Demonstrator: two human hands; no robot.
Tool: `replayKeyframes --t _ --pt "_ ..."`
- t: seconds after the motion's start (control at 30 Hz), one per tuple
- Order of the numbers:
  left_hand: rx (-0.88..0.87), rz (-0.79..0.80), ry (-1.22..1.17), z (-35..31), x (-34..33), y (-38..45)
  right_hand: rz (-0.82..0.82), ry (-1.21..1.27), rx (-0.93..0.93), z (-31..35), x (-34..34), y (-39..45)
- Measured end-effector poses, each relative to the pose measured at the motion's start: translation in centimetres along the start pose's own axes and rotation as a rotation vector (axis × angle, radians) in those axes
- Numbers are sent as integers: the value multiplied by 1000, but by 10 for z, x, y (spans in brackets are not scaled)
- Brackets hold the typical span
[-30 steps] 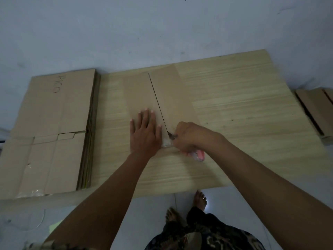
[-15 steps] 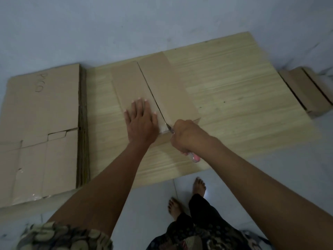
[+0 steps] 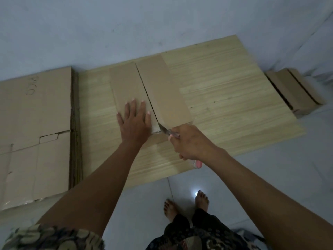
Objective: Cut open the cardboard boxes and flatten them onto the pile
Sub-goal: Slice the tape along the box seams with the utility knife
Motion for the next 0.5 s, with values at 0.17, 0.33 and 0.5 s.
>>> replayKeyframes --t 0.17,0.33,0.5 --pt "22 1 14 -3 2 -2 71 -34 -21 10 12 0" --pt "58 18 17 -6 0 -3 170 -117 -89 10 13 -7" --pt "64 -4 12 -8 0 -3 150 -80 -77 3 -1 -14"
Point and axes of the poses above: each hand's wrist, its own y-axis towards the middle knuckle, its own x-axis out of the back of the hand, z = x × y, the point moved 7 cm from there along y, towards the middle knuckle, and after that the axes turned 10 degrees about y, right-handed, at the moved point
